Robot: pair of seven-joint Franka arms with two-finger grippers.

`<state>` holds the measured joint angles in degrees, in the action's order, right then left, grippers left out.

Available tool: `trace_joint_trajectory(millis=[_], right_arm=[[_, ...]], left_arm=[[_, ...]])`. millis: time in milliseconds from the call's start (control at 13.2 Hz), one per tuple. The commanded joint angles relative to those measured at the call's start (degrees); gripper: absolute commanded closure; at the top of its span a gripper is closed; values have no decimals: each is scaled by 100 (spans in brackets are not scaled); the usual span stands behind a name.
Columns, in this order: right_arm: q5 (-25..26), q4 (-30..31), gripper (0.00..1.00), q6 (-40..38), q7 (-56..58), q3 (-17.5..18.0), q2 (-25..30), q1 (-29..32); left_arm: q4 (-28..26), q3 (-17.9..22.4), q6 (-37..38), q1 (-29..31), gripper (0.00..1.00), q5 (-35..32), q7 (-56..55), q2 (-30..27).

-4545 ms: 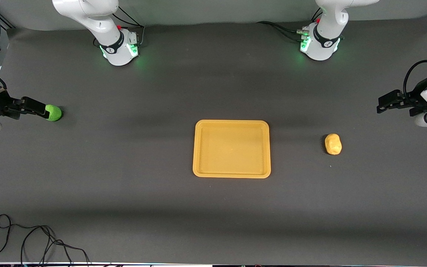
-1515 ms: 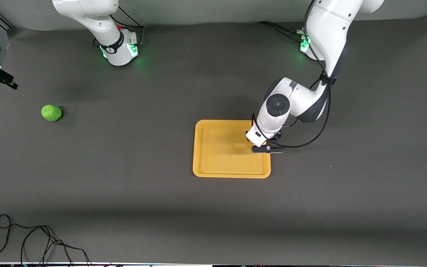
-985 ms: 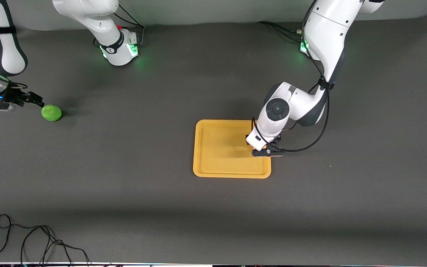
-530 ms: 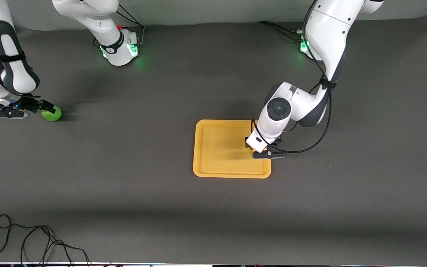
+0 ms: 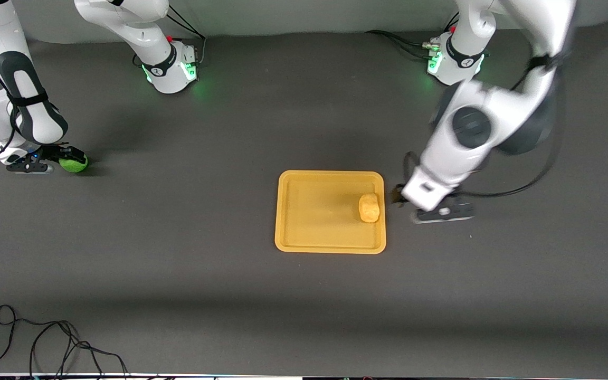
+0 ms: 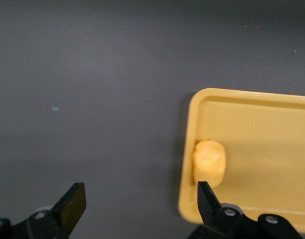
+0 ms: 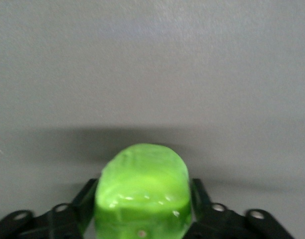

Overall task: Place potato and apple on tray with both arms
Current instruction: 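Open the left gripper and withdraw it while the right gripper lifts the apple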

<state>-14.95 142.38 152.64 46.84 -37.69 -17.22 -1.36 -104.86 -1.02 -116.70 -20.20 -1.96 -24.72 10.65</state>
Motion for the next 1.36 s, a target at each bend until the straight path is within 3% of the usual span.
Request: trace_joint_trajectory(millis=[0, 152, 303, 455, 682, 833, 1061, 1288], right_arm=[[-228, -341, 56, -434, 133, 17, 209, -214], [-158, -674, 57, -1216, 63, -18, 560, -329], [479, -1209, 57, -1954, -357, -97, 886, -408], [1271, -2156, 57, -3242, -1138, -37, 1089, -408], [1521, -3713, 57, -4942, -1519, -36, 1107, -942], [1749, -4382, 57, -5480, -1974, 34, 1063, -1277], [1688, -4797, 57, -5614, -2860, 34, 940, -2338], [1566, -5333, 57, -5675, -4117, 43, 651, -3577]], left_arm=[[-34, -21, 708, 506, 0, -15, 1053, -676], [-70, -22, 1069, 1008, 0, 12, 1949, -1072], [-78, -21, 1350, 1325, 0, 3, 2251, -1328], [9, -21, 1369, 1614, 0, 3, 2899, -1452], [203, -21, 1361, 1862, 0, 12, 3227, -1338], [238, 22, 1291, 1932, 0, 12, 3236, -1145], [879, 22, 1604, 1933, 0, 125, 3236, -662], [810, 31, 1756, 2002, 0, 205, 3236, -713]])
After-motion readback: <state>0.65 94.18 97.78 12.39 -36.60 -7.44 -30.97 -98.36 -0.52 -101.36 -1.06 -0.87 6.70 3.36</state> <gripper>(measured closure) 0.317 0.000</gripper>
